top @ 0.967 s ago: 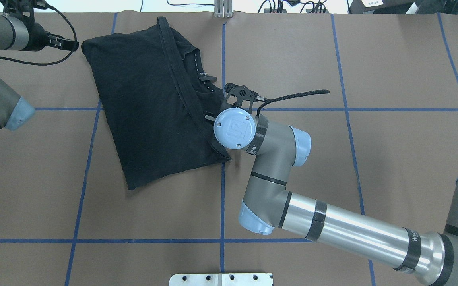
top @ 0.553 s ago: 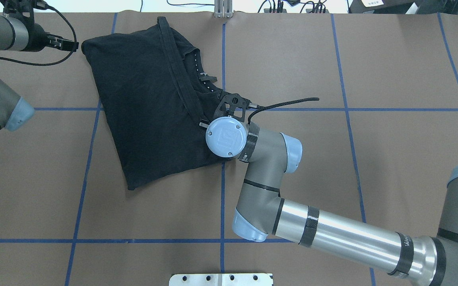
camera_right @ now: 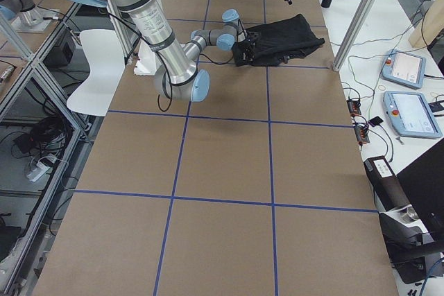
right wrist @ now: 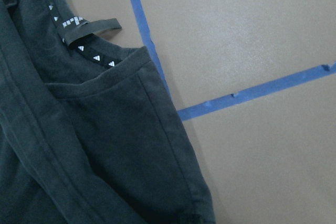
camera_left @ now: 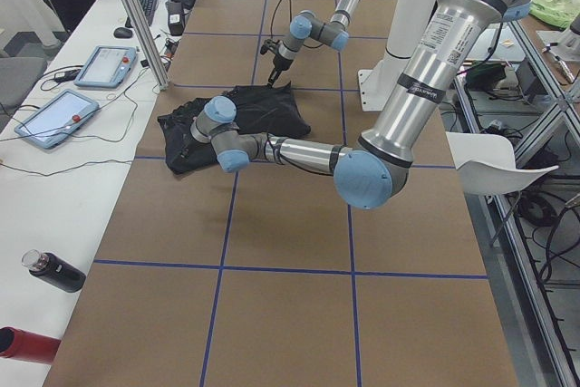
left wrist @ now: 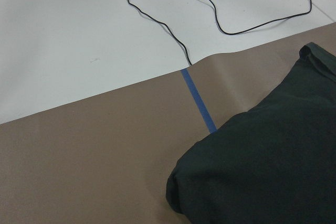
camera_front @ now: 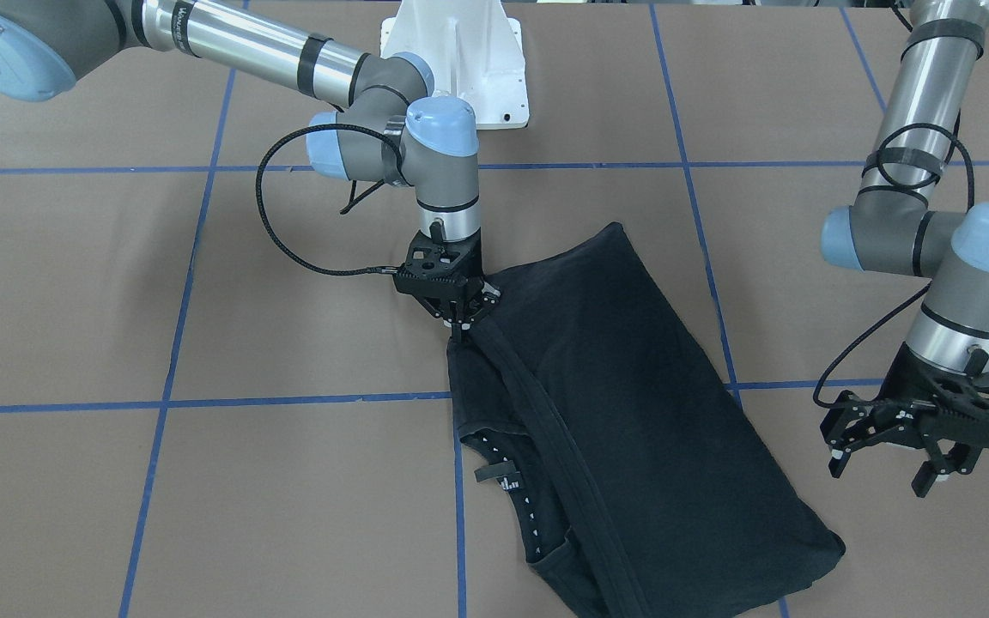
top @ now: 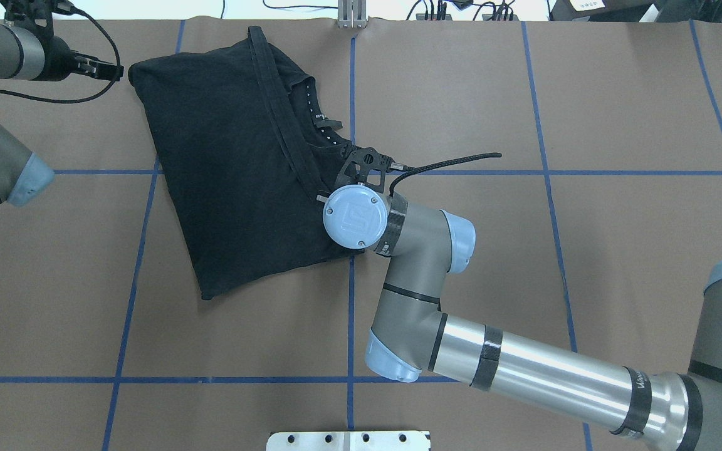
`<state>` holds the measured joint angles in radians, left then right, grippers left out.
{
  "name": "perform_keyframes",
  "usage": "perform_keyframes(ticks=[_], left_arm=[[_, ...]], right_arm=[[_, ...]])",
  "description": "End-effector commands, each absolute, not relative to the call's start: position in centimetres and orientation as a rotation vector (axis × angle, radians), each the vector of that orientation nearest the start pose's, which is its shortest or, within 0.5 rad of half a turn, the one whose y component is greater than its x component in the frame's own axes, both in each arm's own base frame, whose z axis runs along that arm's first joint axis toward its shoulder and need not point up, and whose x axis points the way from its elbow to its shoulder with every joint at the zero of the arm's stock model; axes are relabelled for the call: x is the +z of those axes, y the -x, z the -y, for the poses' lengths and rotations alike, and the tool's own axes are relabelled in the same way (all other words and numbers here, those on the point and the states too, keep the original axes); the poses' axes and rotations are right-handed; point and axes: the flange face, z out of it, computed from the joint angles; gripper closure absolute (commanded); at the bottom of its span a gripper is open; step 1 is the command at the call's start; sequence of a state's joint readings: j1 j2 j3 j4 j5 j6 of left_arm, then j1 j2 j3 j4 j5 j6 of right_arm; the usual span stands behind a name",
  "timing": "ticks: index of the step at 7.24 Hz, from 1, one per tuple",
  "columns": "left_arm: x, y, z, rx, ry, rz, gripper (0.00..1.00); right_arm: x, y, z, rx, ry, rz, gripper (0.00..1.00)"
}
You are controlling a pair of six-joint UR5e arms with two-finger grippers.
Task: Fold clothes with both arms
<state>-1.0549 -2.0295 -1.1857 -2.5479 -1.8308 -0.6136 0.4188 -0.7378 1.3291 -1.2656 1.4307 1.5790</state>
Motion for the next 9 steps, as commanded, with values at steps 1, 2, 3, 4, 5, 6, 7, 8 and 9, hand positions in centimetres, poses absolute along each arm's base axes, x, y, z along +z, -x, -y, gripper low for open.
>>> perform_keyframes(ticks=[1, 2, 3, 4, 5, 6, 7, 8, 9], left_arm=[[47.5, -25.9, 67.3, 0.05, -0.756, -0.759, 0.0], [47.5, -25.9, 67.3, 0.049, -0.756, -0.76, 0.0], [47.5, -25.9, 67.3, 0.036, -0.75, -0.765, 0.0], [47.4, -26.1, 67.2, 0.023, -0.745, -0.772, 0.0], [47.4, -26.1, 67.2, 0.023, -0.743, -0.774, 0.0], [47.4, -26.1, 67.2, 0.02, -0.742, -0.775, 0.0], [47.4, -26.2, 67.2, 0.021, -0.742, -0.775, 0.0], [47.4, -26.2, 67.2, 0.021, -0.742, -0.775, 0.0], [47.4, -26.2, 67.2, 0.021, -0.742, -0.775, 0.0]], right_arm=[[21.3, 64.1, 44.7, 0.443, -0.316, 0.872, 1.0], [22.5, 61.5, 43.5, 0.44, -0.316, 0.892, 1.0], [22.9, 58.4, 41.6, 0.426, -0.316, 0.884, 1.0], [22.3, 57.7, 38.0, 0.39, -0.304, 0.865, 1.0], [22.0, 57.7, 33.8, 0.36, -0.312, 0.879, 1.0], [21.9, 58.4, 29.8, 0.34, -0.349, 0.894, 1.0], [22.1, 58.8, 27.7, 0.345, -0.343, 0.887, 1.0], [22.4, 59.2, 26.1, 0.337, -0.352, 0.884, 1.0], [22.9, 59.2, 25.7, 0.331, -0.353, 0.877, 1.0]])
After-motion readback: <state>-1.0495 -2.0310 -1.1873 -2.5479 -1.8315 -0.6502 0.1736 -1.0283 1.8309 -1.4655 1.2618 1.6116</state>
